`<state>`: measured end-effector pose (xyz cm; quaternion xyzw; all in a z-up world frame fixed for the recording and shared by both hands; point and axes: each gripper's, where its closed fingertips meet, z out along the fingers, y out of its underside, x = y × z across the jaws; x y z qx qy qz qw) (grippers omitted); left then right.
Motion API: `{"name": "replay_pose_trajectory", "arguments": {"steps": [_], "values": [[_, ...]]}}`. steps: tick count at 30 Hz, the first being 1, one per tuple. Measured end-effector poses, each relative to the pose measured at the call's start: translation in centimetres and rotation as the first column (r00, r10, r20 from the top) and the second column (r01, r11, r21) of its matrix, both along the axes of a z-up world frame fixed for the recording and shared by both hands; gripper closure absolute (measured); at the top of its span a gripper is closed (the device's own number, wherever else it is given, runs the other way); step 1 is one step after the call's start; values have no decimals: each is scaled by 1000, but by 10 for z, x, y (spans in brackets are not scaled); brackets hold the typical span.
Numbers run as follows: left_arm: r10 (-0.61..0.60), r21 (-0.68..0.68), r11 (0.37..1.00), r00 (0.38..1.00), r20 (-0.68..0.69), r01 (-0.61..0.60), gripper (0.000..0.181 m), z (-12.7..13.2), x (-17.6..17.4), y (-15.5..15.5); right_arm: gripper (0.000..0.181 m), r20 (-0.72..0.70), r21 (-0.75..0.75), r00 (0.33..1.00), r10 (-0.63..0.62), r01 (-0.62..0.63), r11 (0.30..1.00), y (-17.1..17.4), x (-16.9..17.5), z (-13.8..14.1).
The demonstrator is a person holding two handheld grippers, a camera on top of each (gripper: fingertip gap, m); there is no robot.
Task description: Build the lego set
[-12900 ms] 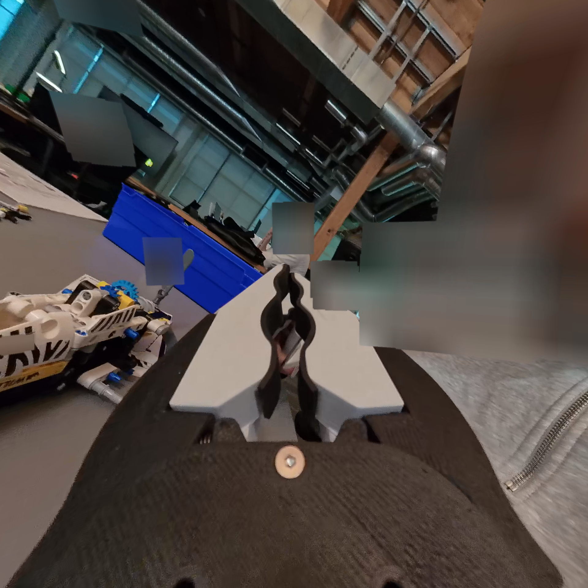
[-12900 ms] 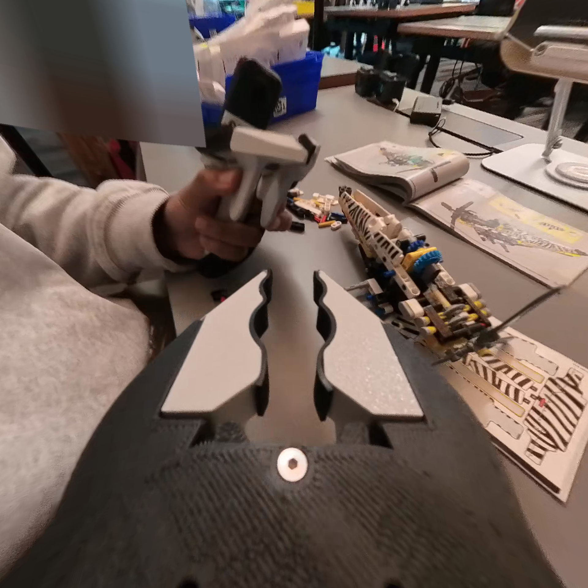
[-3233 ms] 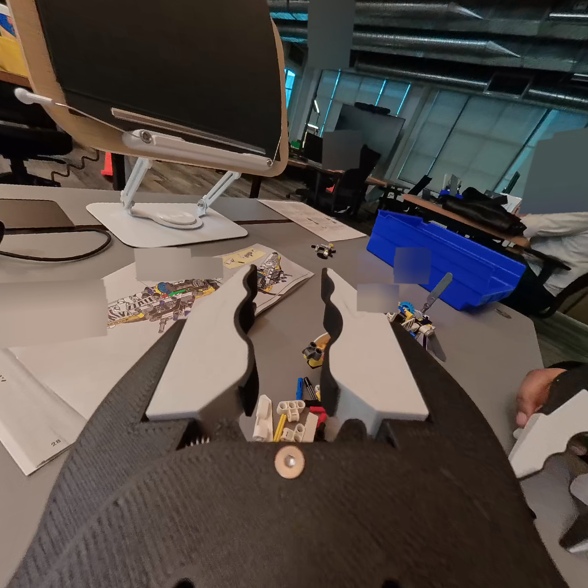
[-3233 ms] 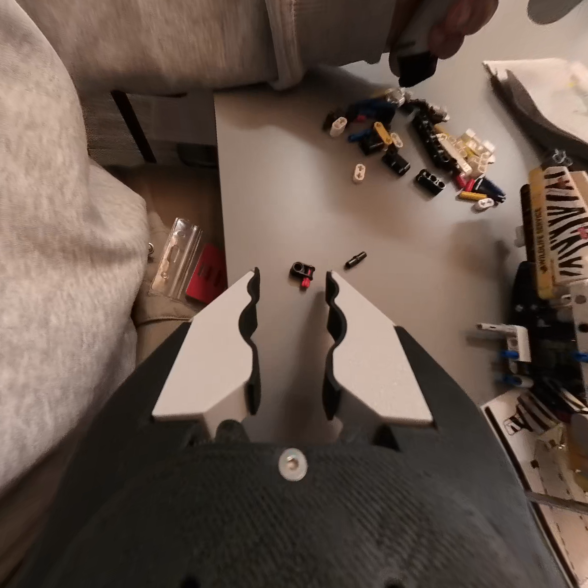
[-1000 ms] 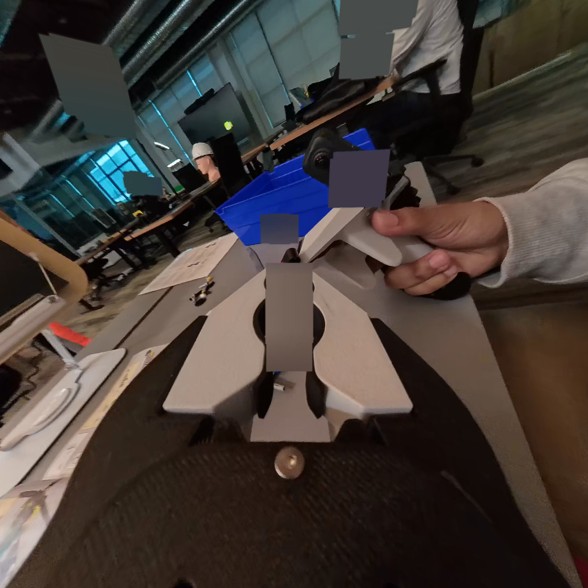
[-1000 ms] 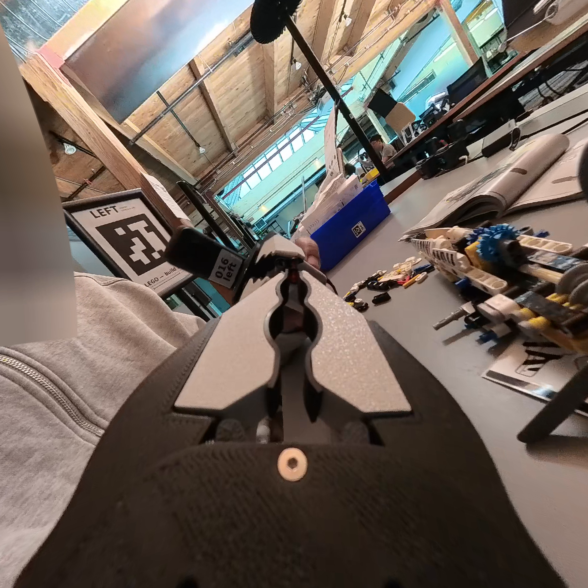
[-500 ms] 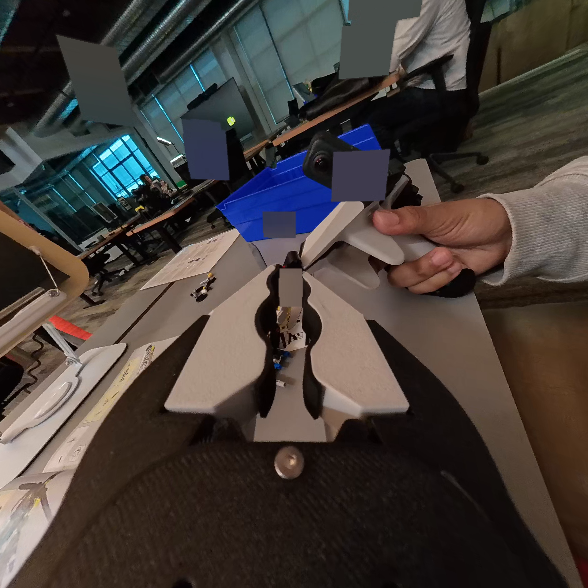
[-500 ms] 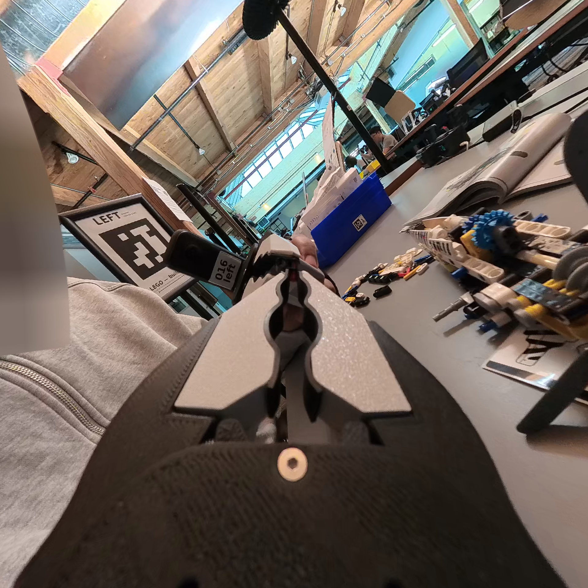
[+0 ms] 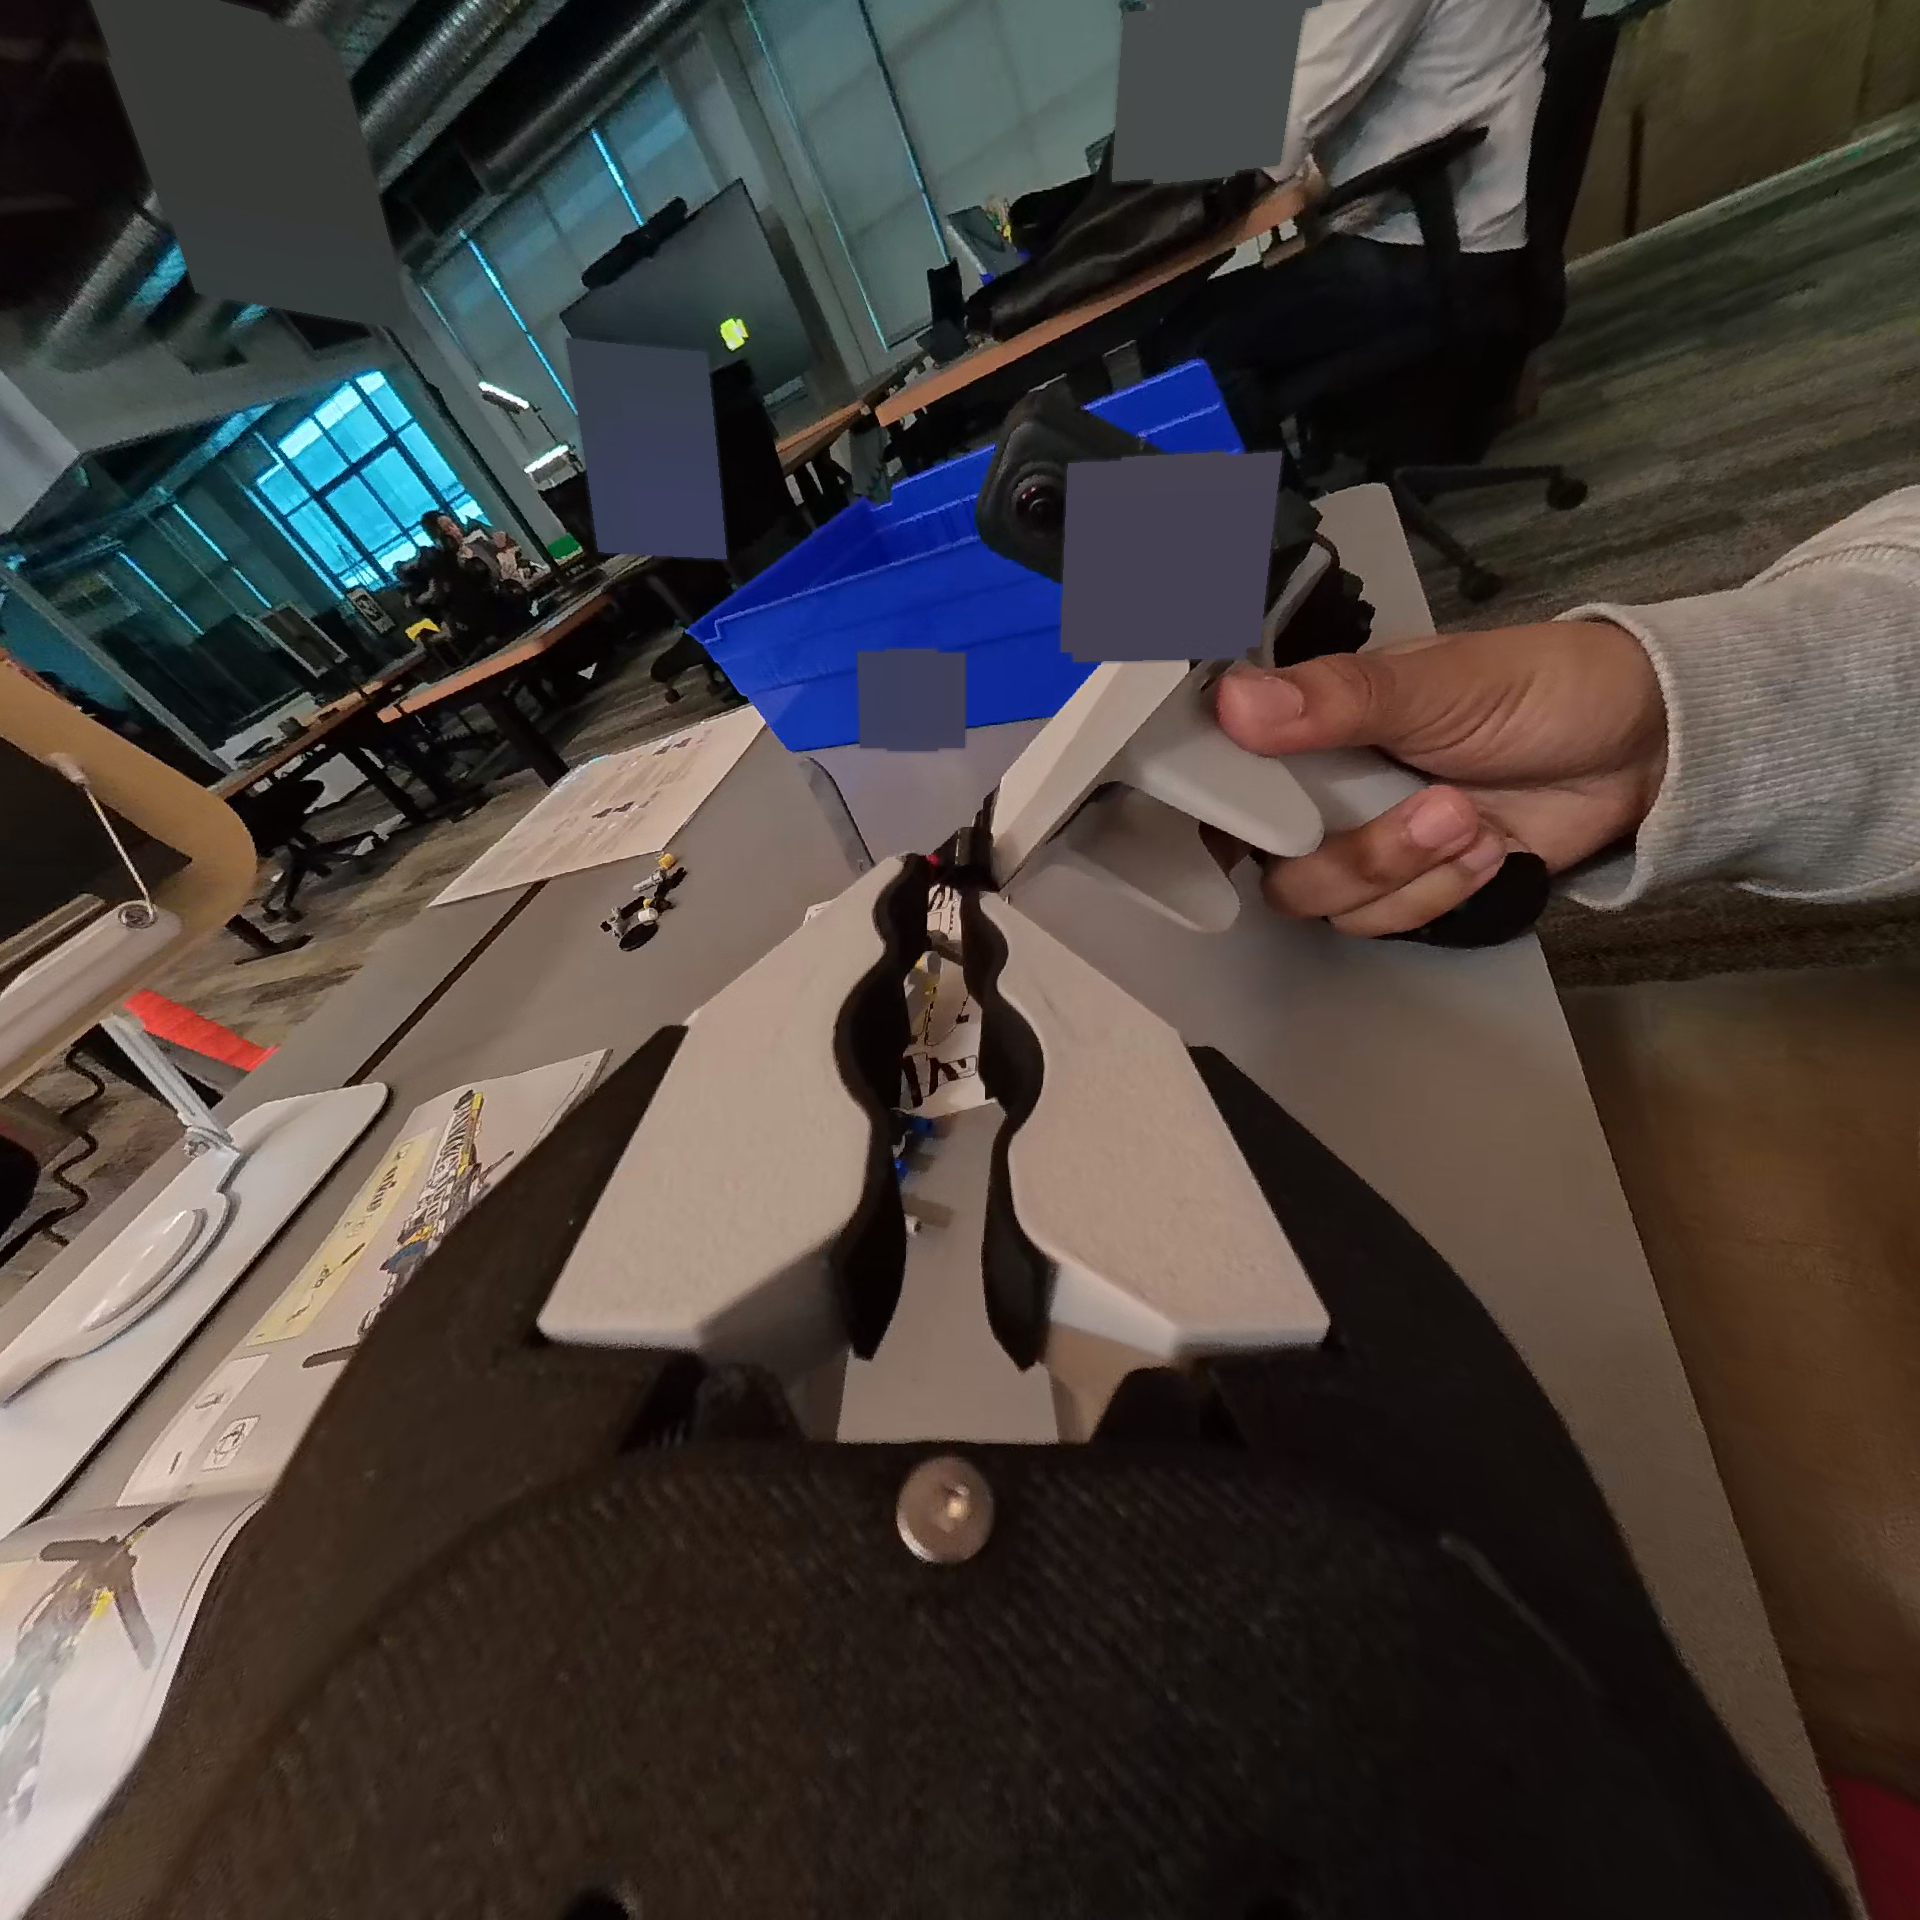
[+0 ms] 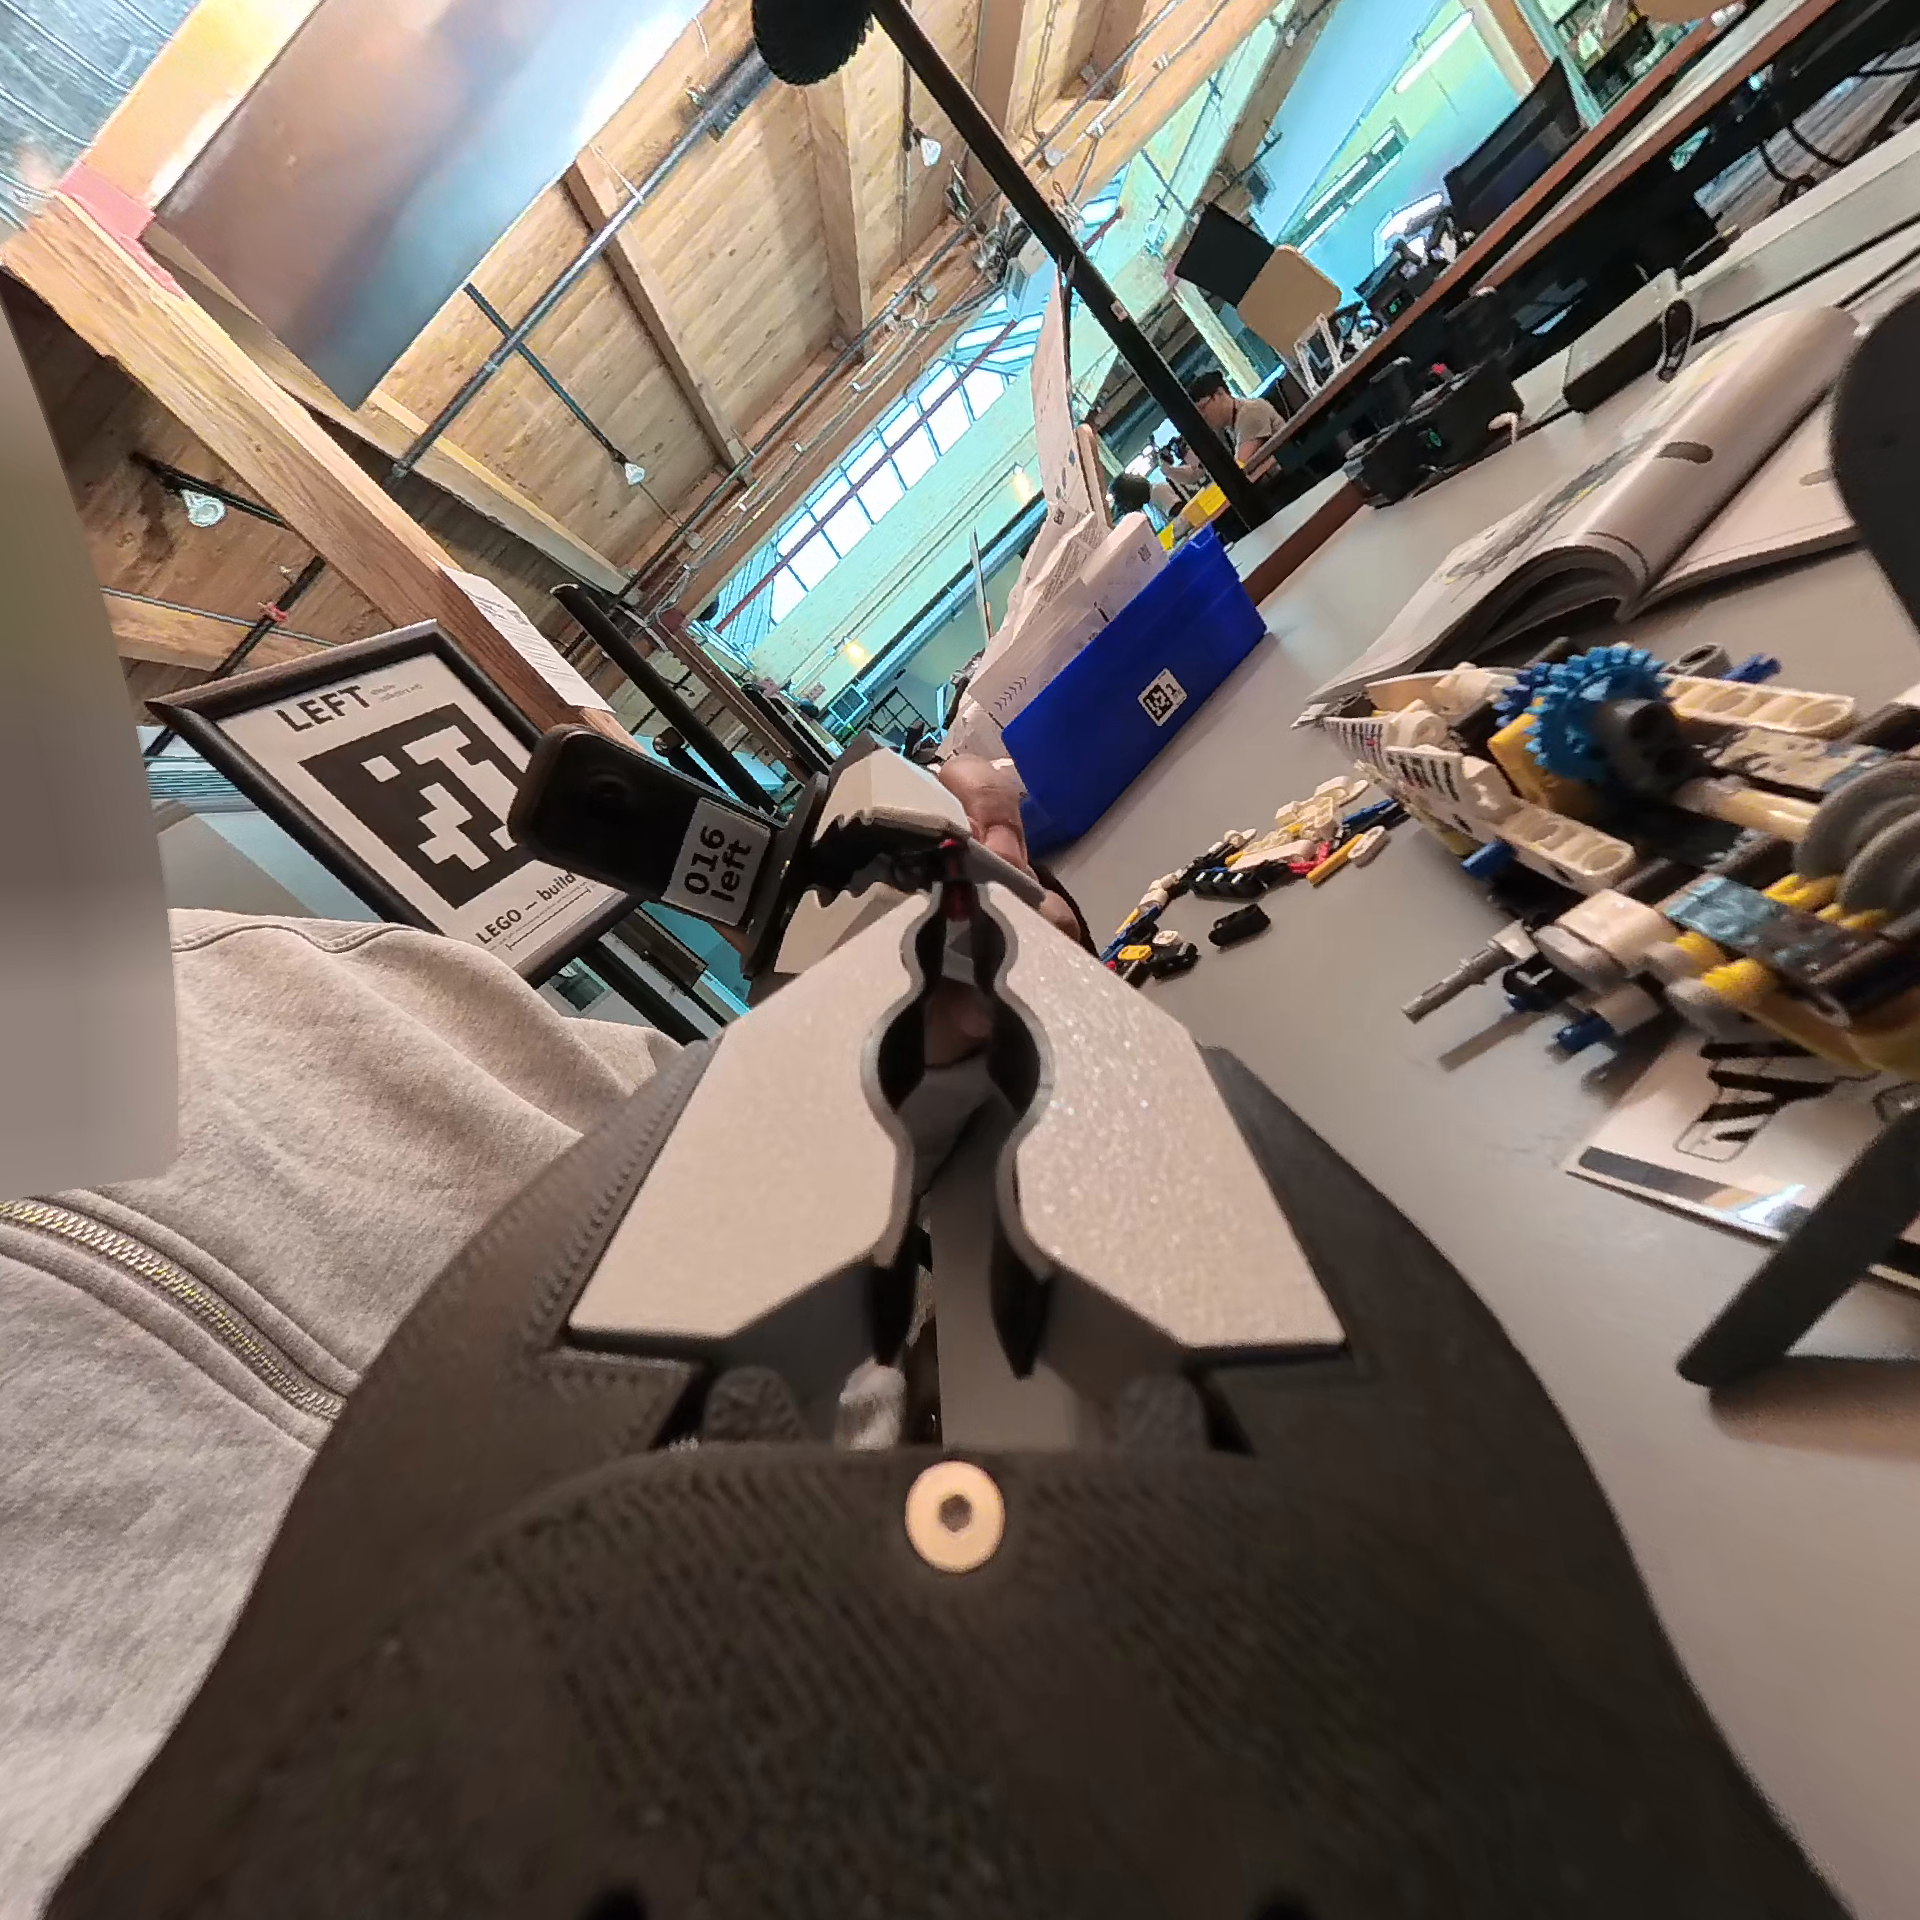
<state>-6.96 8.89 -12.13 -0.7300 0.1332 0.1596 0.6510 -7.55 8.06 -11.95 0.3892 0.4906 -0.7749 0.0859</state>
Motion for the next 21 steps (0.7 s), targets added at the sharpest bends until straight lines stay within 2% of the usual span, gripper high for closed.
{"name": "replay_pose_trajectory", "arguments": {"steps": [5,7,10,13,17,21], "values": [[9,-18,1000,1000,16,-9,178,-3,-3,1,180,27,9,1000,-8,8,1000,0,-2,-4],[-1,0,1000,996,91,1,177,-2,-5,3,181,17,11,999,-33,33,999,2,-4,-2],[17,45,999,987,161,-24,178,2,-9,5,181,-53,14,992,-110,111,994,9,-5,5],[-43,20,999,962,271,39,171,-4,-5,7,181,-146,35,961,-234,242,970,22,-5,14],[-154,125,986,861,485,106,154,9,0,8,180,-313,172,864,-395,461,871,27,-7,20],[-247,210,967,752,611,147,152,19,3,8,180,-518,322,750,-412,617,718,14,-5,20]]}}
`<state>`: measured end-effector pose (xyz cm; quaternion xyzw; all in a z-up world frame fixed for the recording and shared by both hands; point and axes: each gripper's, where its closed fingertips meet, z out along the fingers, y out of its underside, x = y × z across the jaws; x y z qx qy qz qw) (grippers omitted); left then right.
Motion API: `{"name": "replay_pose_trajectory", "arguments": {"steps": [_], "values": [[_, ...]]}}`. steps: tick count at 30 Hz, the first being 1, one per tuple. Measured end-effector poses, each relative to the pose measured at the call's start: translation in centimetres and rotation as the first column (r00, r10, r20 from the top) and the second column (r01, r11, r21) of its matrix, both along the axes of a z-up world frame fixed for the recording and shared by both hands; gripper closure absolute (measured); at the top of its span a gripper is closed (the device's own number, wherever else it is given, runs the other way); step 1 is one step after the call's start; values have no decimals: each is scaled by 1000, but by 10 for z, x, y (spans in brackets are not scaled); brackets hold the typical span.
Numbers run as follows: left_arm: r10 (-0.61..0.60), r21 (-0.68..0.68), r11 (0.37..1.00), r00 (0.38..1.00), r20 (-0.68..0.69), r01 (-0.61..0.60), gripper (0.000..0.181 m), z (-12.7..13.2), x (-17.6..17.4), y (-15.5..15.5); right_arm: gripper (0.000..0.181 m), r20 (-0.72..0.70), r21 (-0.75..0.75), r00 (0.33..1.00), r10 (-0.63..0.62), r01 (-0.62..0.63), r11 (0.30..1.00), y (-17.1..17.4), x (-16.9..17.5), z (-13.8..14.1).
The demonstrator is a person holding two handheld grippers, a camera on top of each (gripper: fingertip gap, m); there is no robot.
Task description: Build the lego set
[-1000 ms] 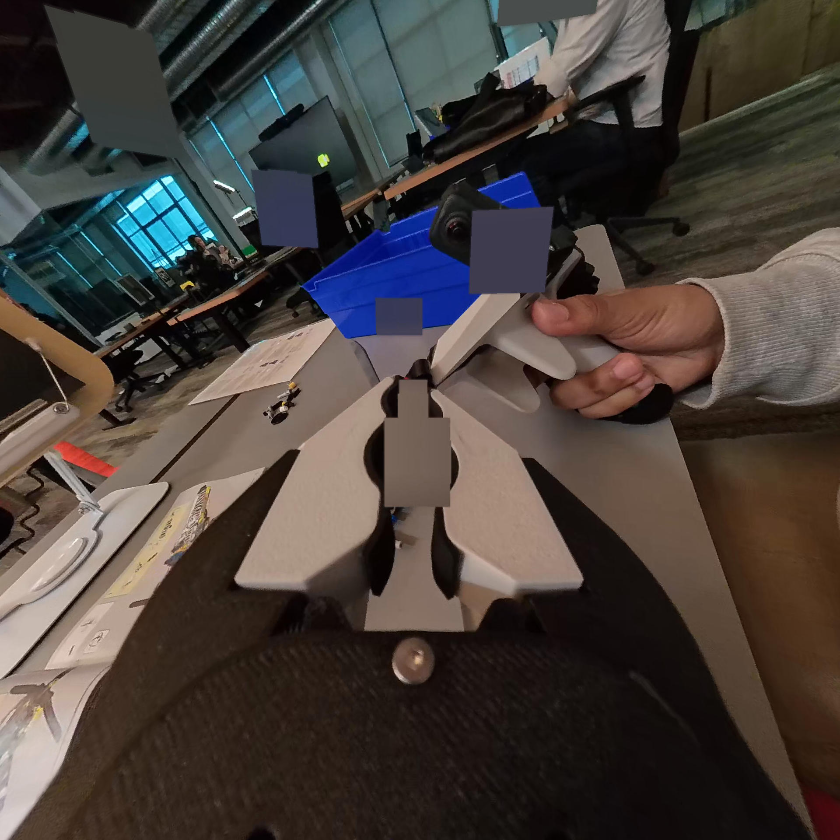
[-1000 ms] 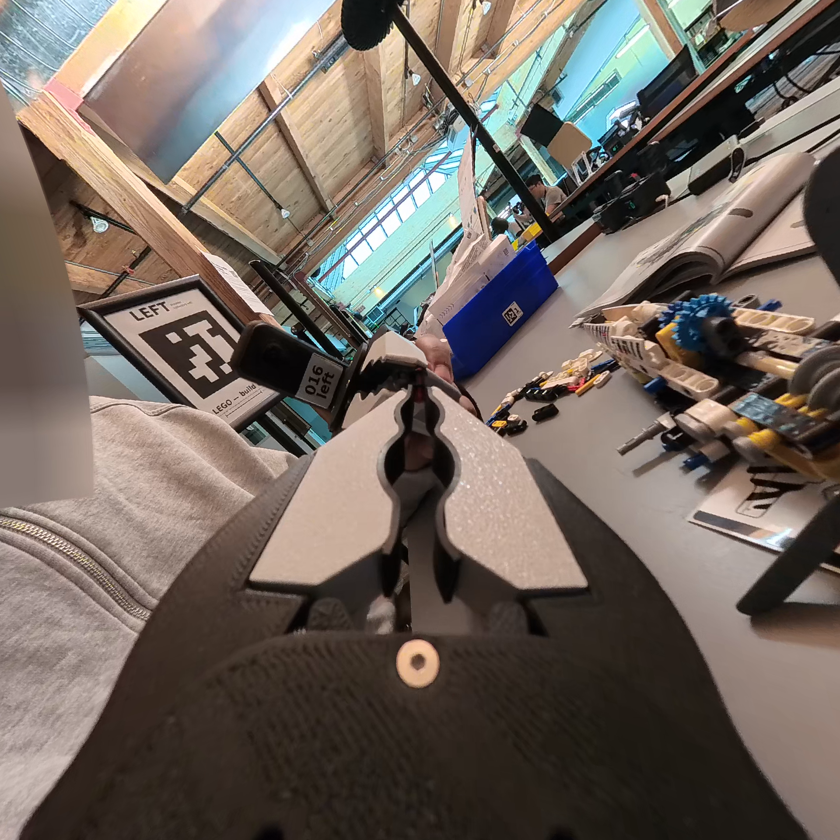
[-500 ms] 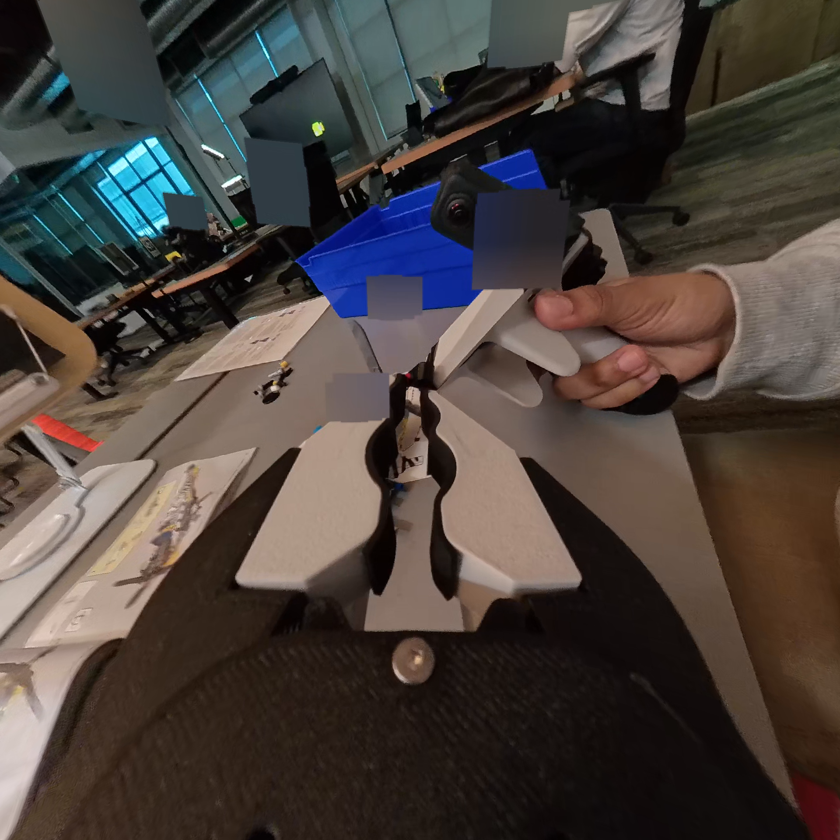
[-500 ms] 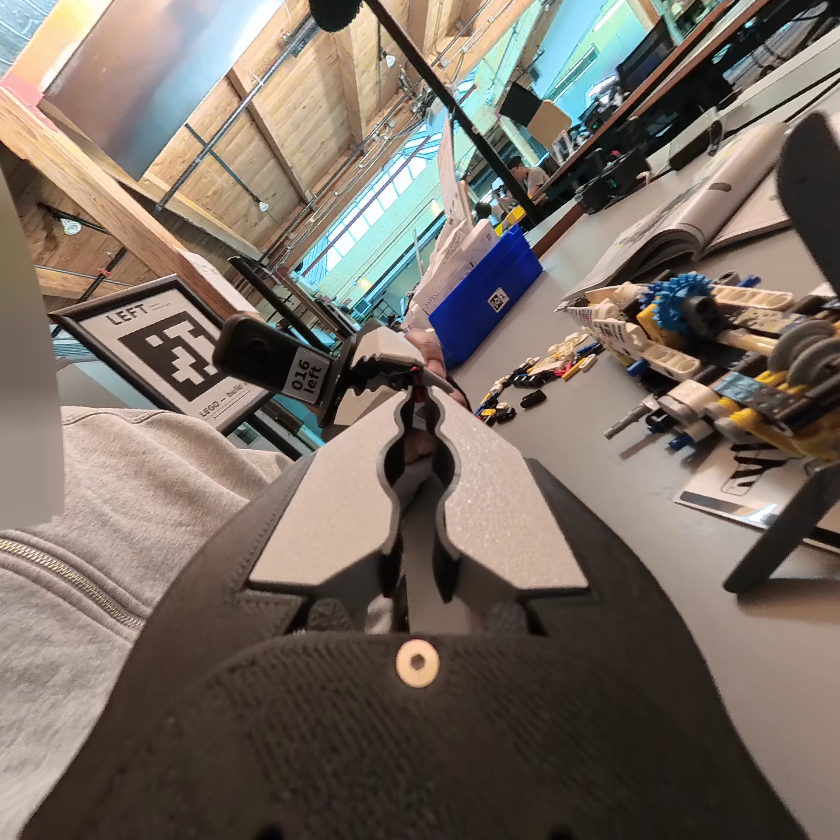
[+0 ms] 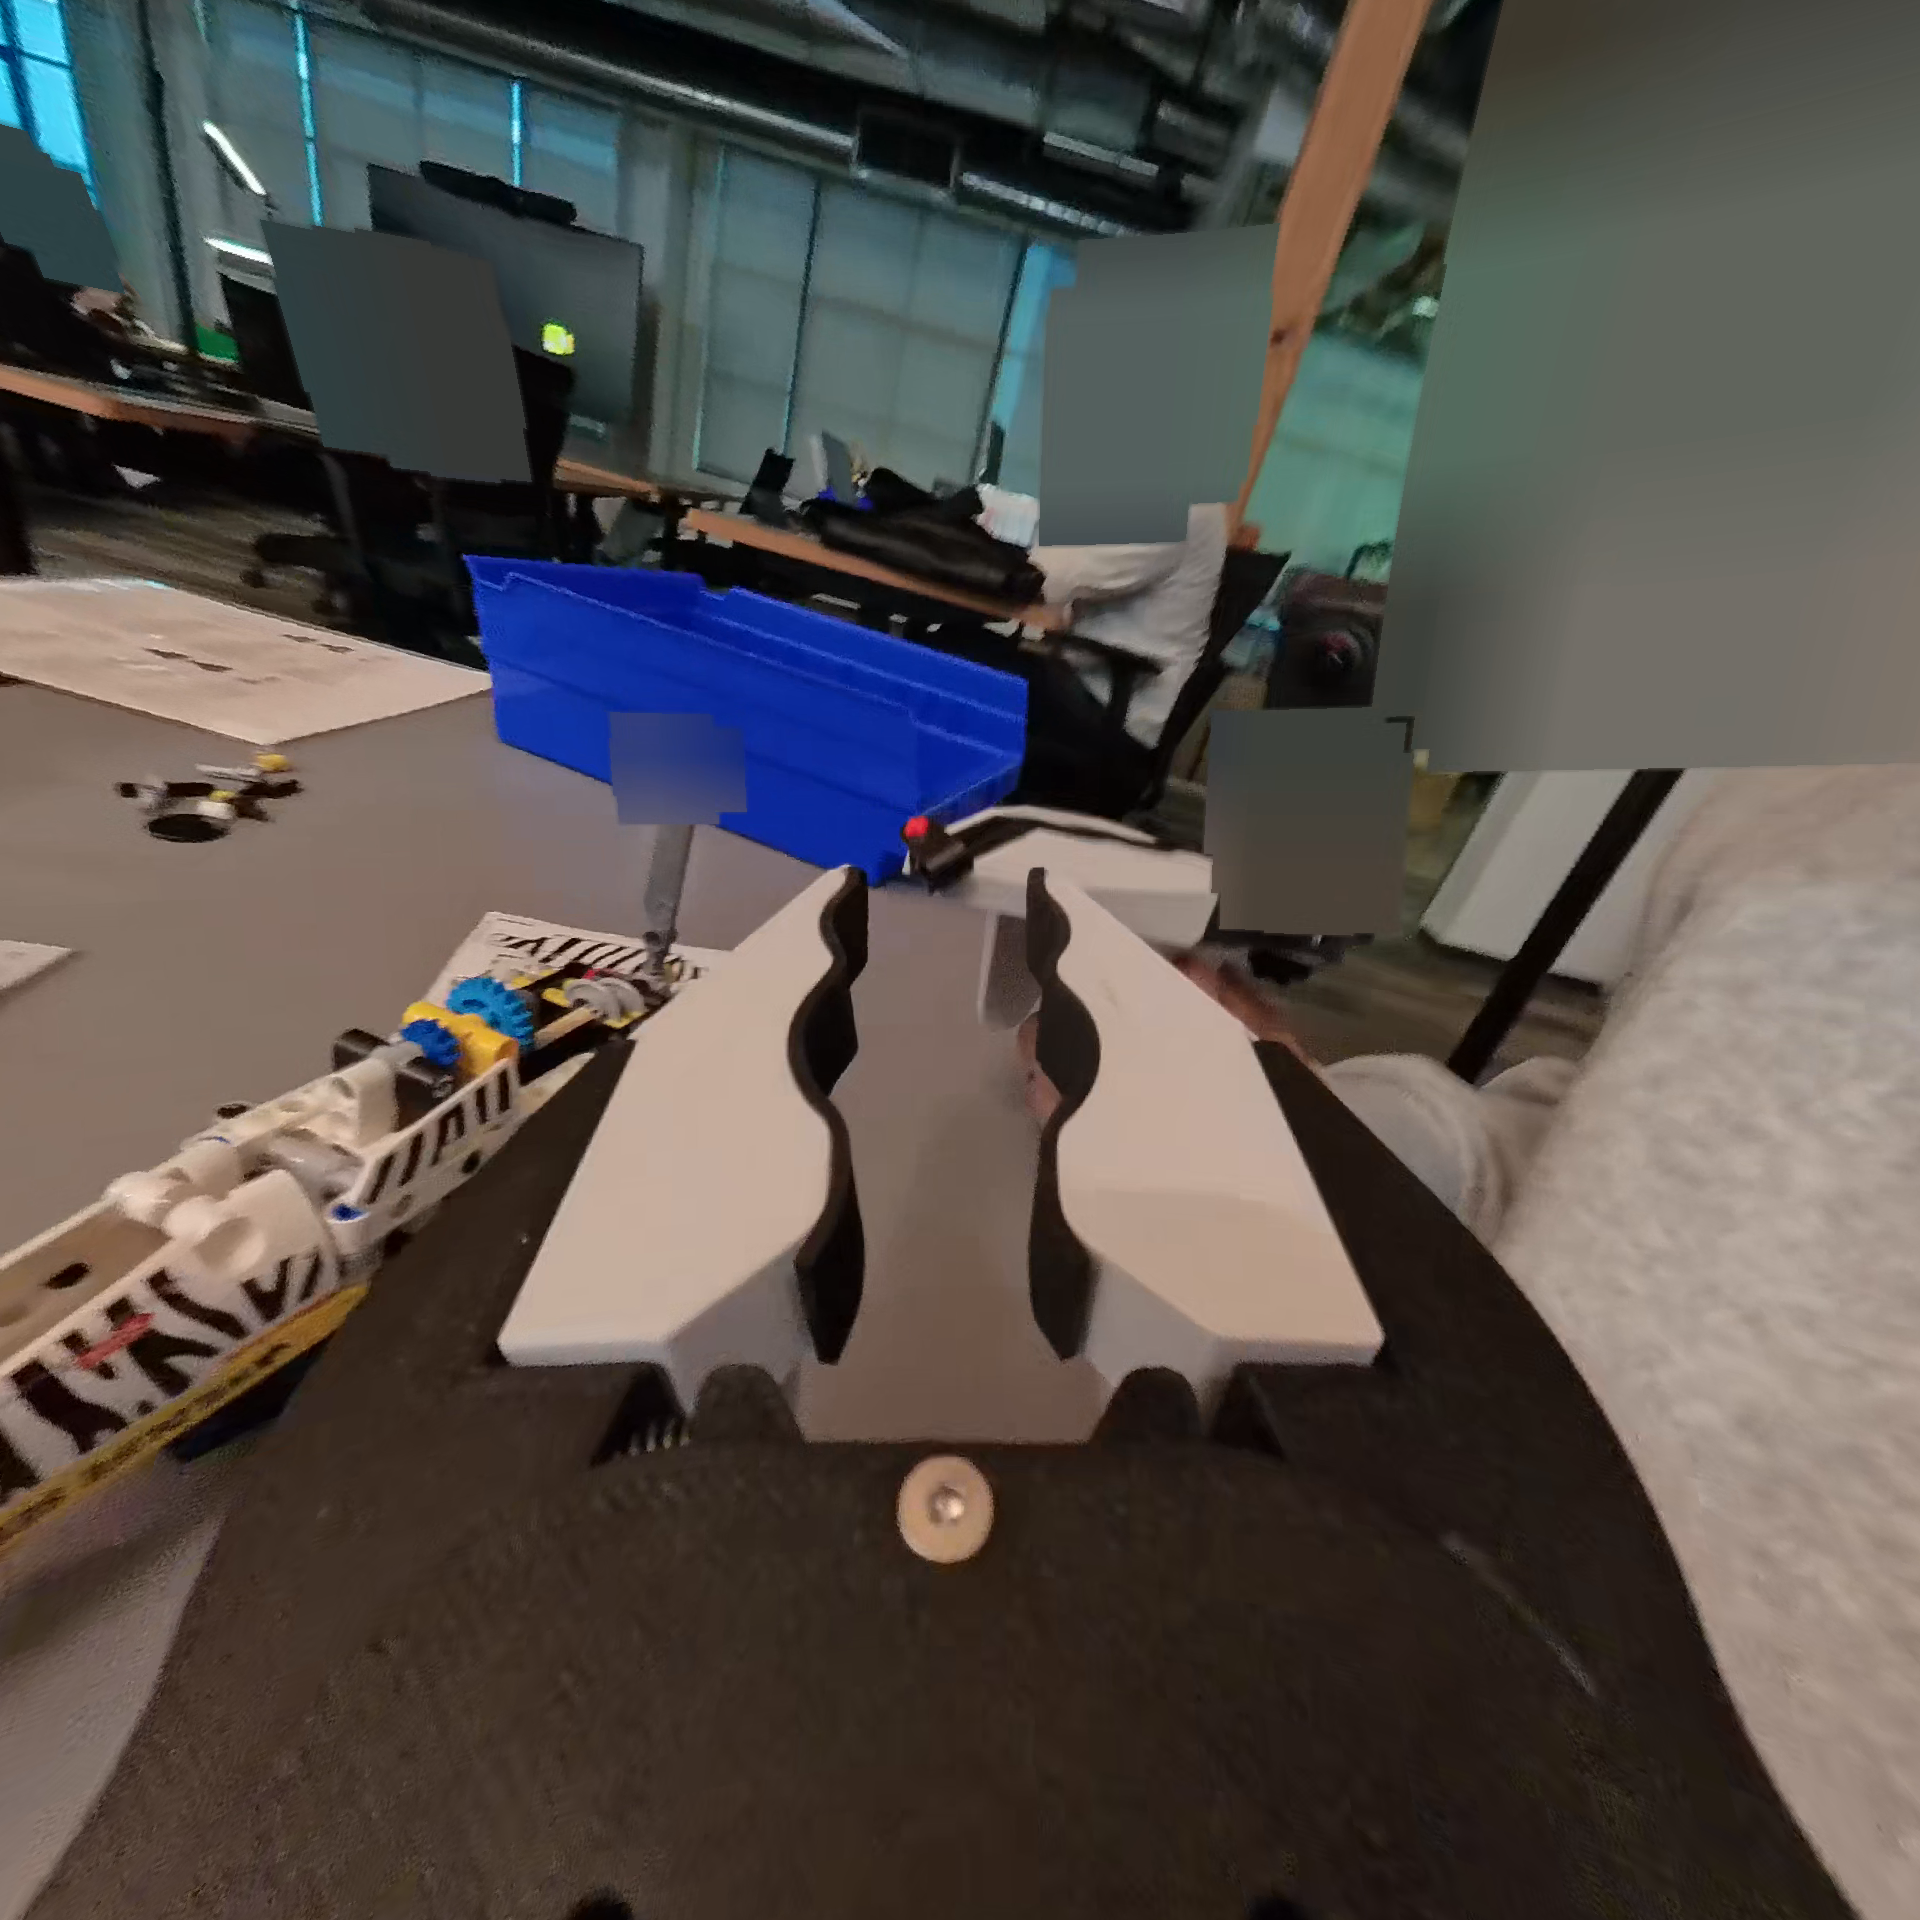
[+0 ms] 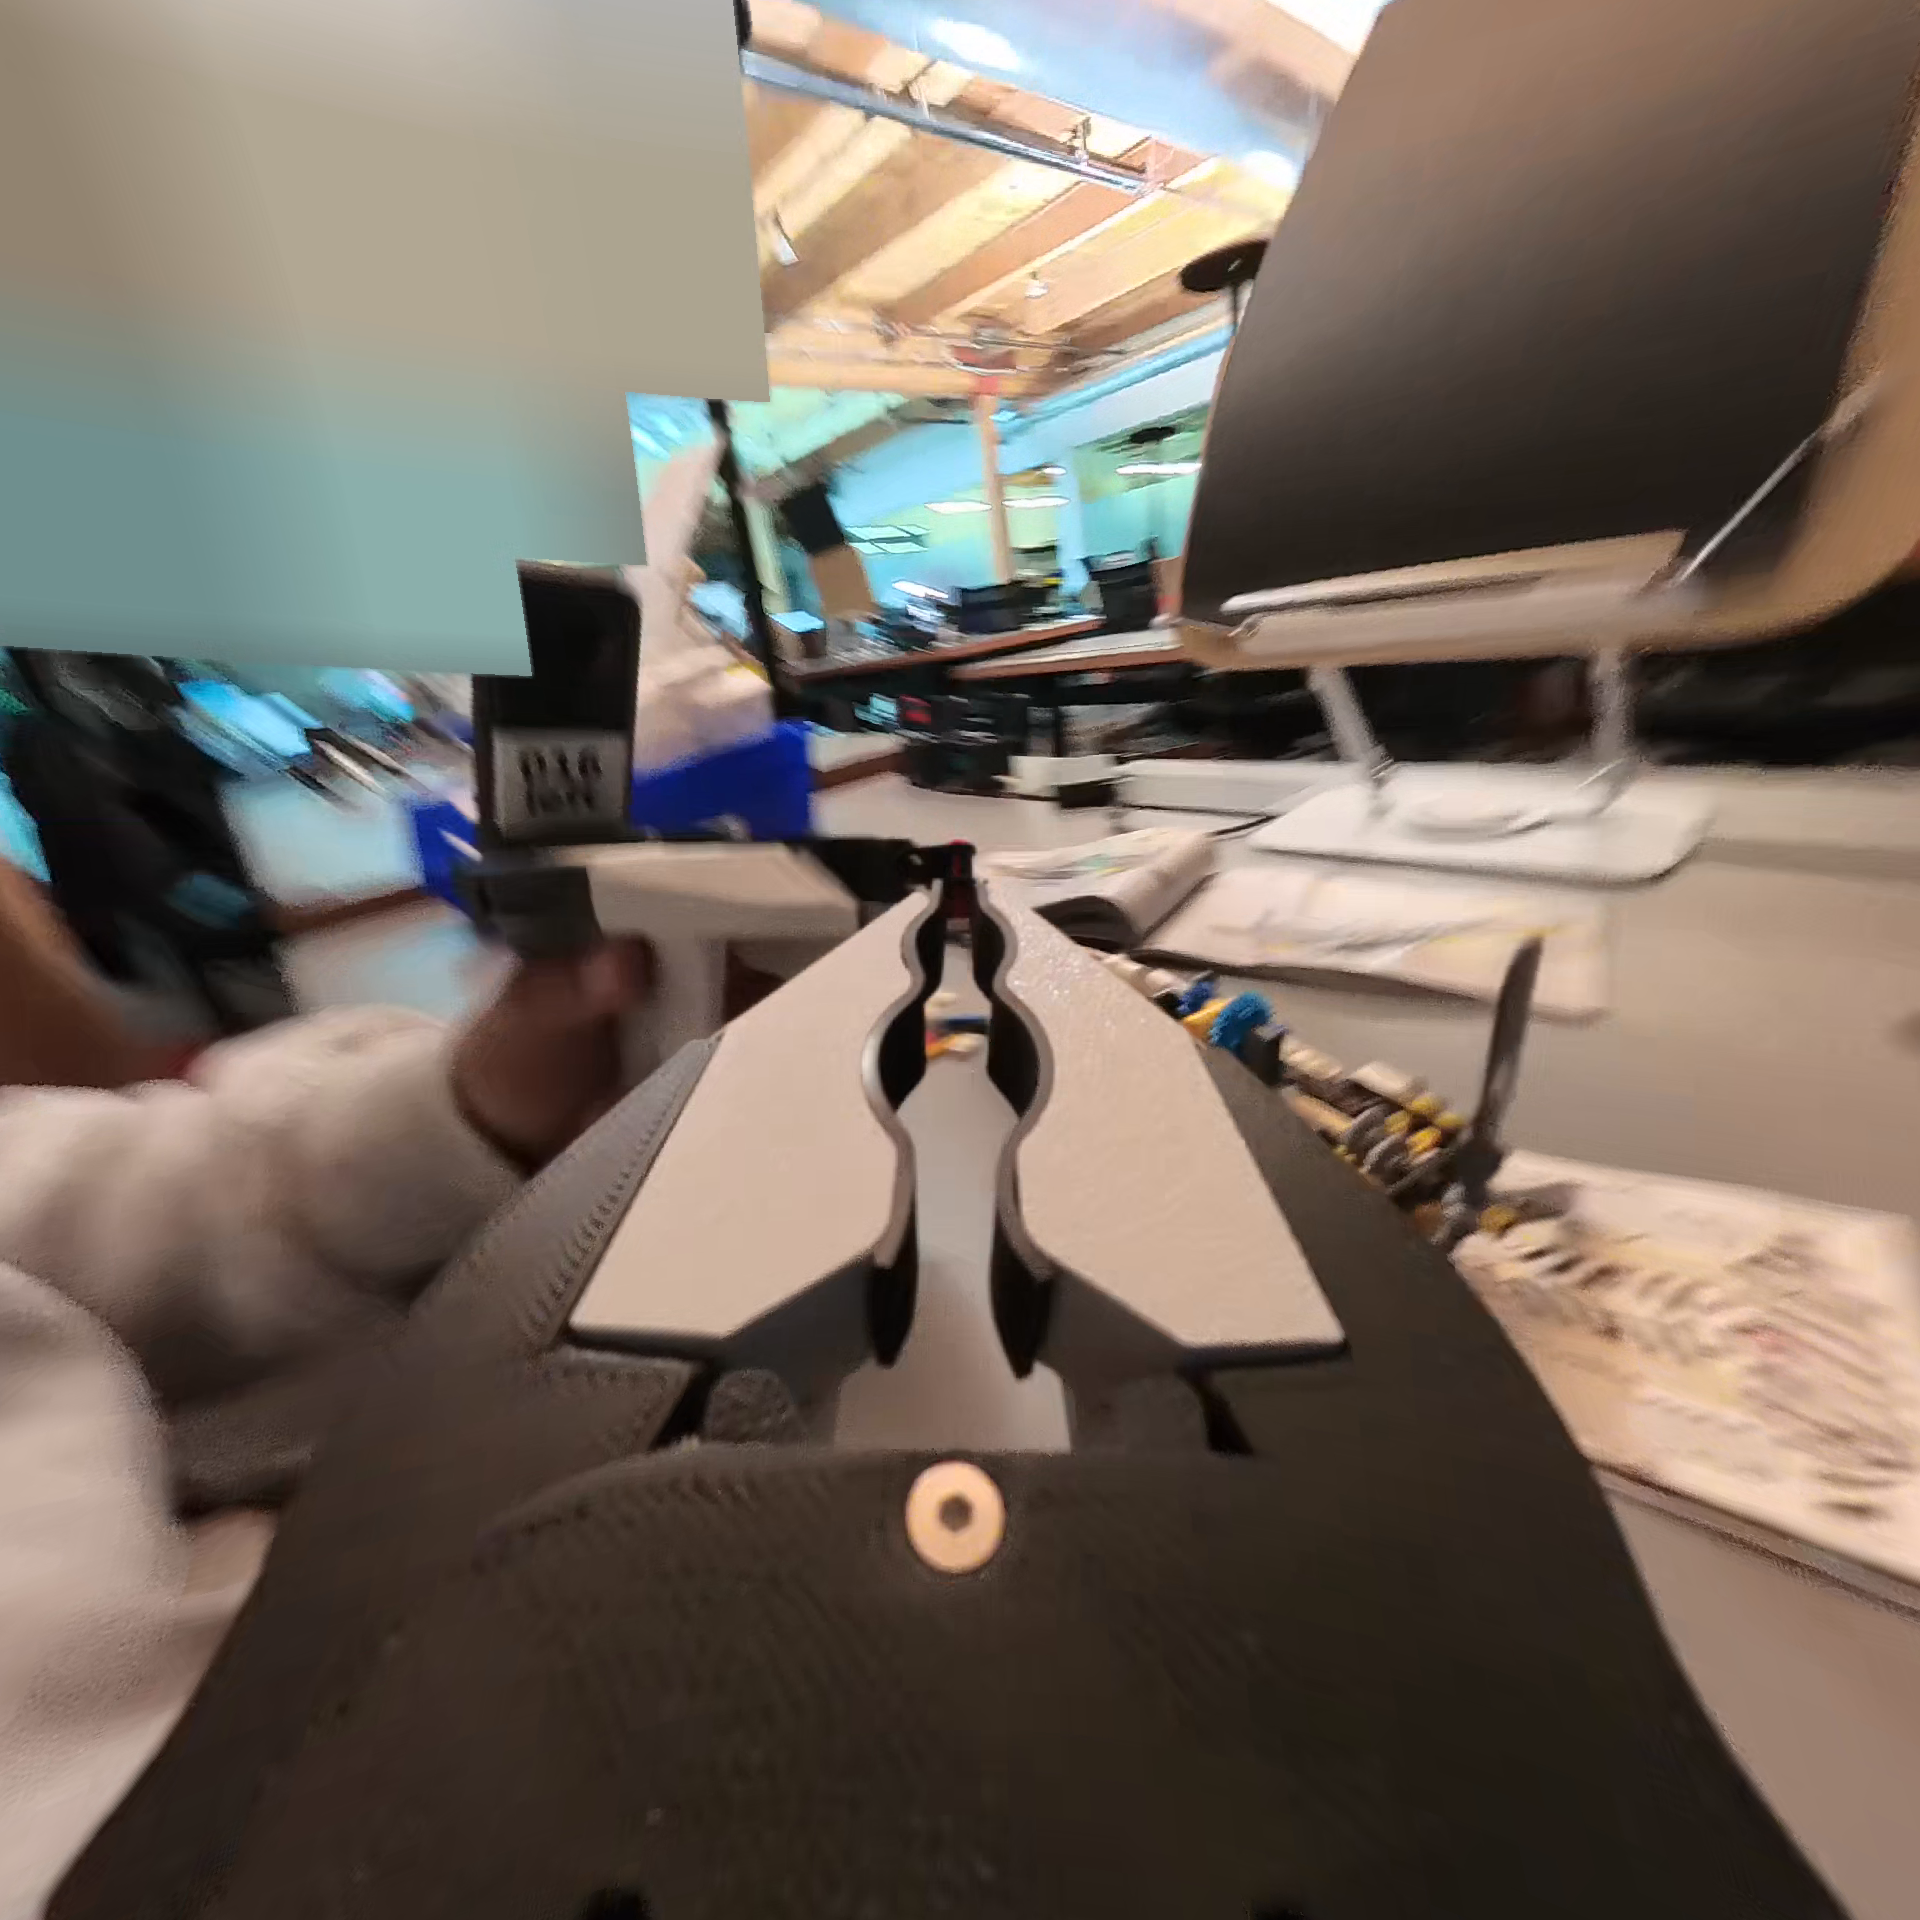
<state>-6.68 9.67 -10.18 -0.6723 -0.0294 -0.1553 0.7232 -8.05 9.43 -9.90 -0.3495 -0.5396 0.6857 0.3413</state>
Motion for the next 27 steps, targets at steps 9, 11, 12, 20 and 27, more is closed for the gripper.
{"name": "replay_pose_trajectory", "arguments": {"steps": [9,11,12,20,27], "values": [[-37,29,999,996,80,35,171,3,-2,-2,180,-150,223,979,-139,171,960,-9,2,-1],[-35,29,999,997,74,33,169,3,-2,-3,180,-156,225,978,-140,174,959,-10,2,0],[-36,28,999,996,77,34,168,3,-3,-3,180,-165,232,975,-147,183,955,-10,2,0],[-61,33,998,994,90,59,165,3,-4,-5,180,-230,272,954,-192,253,929,-9,4,2],[-78,41,996,993,88,75,171,3,-3,-7,180,-222,245,954,-203,256,935,-5,2,4]]}}
